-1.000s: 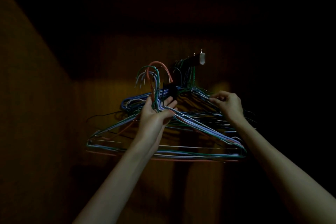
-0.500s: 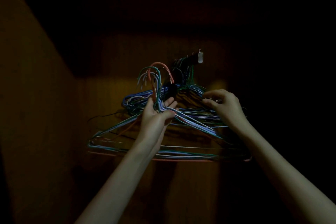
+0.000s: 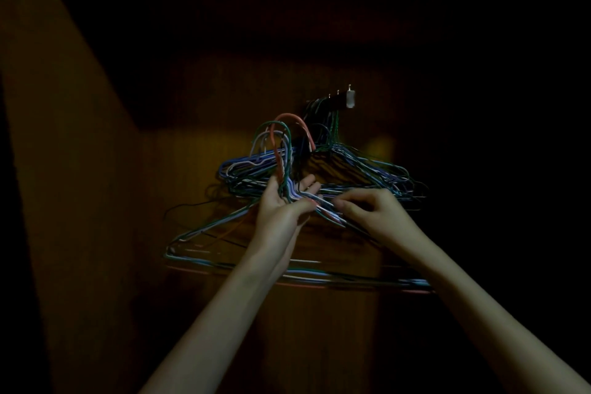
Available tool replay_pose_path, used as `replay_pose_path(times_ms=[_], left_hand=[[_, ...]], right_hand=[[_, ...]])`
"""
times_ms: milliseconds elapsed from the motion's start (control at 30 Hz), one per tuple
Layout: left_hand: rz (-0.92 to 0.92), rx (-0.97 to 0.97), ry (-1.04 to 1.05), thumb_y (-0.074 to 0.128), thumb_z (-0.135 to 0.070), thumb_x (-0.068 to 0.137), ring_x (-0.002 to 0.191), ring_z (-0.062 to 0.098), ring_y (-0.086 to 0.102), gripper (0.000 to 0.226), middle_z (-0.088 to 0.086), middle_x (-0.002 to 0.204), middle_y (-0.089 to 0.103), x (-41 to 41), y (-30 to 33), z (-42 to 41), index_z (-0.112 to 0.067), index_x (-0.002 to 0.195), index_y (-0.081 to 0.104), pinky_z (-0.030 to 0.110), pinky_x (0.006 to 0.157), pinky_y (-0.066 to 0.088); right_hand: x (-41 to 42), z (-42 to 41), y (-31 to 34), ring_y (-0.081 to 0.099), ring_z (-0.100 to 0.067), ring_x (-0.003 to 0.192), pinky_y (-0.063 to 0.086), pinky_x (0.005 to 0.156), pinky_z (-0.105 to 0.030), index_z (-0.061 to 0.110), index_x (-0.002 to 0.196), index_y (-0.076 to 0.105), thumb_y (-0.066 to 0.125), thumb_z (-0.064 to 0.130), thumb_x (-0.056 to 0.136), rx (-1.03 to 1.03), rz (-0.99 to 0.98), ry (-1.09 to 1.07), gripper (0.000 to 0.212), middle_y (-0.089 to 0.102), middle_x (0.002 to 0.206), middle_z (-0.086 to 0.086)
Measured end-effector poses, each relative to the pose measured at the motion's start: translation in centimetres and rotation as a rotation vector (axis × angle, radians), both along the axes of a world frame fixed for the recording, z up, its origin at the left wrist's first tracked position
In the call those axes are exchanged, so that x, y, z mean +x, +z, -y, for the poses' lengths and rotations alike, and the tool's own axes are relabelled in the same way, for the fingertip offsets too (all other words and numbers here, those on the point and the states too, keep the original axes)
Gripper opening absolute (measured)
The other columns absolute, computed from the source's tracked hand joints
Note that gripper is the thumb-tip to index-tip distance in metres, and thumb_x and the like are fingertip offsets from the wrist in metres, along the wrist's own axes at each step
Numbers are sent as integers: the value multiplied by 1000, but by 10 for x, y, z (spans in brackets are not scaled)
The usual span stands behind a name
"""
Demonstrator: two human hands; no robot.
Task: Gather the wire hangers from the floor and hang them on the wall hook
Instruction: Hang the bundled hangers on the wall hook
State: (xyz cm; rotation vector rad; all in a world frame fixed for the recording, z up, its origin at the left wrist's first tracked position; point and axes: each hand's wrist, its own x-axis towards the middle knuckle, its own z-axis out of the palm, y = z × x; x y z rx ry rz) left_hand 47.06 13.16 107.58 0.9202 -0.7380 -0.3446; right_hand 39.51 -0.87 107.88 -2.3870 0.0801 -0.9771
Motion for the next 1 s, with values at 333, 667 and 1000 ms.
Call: replay_pose_path(times_ms=[333,667,1000], left_hand=[[3,6,-14,44,22,85,111,22,60,80,17,126,58,-10,-1,-3,-16,150,15,30,89,51],[-16,-10,2,43,23,85,108,25,61,81,14,114,60,-4,2,2,-16,150,14,41,103,43],[31,-32,24,43,23,85,113,29,59,76,22,126,55,8,10,13,-14,148,21,37,96,47]], right_hand=[[-8,-4,-3,59,2,70,45,63,-17,39,74,61,64,23,86,-5,89,-26,20,65,73,12],[-14,19,9,59,-13,79,49,71,-33,14,87,71,65,21,86,-39,270,-299,9,63,80,5],[-11,58,17,61,-18,81,50,70,-39,14,88,72,65,25,85,-47,418,-419,13,67,86,-3]])
